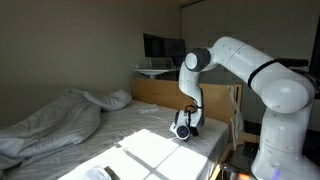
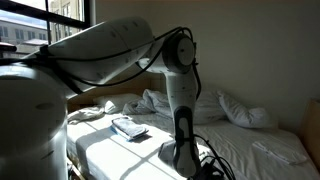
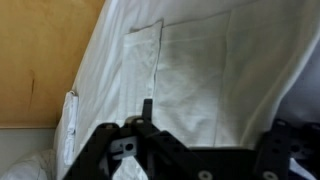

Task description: Fold the cloth

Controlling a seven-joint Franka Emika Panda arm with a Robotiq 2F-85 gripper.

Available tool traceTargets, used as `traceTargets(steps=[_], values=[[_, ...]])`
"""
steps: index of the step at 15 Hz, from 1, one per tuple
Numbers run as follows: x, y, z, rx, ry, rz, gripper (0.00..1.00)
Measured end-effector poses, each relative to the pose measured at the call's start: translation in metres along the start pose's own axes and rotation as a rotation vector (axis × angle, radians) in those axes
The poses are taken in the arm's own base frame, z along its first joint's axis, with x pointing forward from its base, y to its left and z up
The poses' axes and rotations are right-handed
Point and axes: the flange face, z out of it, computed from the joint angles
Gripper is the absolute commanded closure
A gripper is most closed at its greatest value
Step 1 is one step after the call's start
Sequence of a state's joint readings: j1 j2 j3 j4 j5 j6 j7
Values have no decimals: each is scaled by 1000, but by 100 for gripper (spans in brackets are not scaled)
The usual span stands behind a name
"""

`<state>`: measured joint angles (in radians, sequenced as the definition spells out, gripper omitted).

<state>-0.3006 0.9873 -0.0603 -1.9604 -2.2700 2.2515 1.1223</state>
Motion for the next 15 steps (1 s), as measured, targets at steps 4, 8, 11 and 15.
traceTargets(steps=[4,8,11,15], values=[[-4,-7,5,-34,-22,-15,72],[-7,-14,7,-51,-33,-30,90],[-10,-19,7,-57,-41,-39,94],[-11,-23,5,-92,-54,-53,90]])
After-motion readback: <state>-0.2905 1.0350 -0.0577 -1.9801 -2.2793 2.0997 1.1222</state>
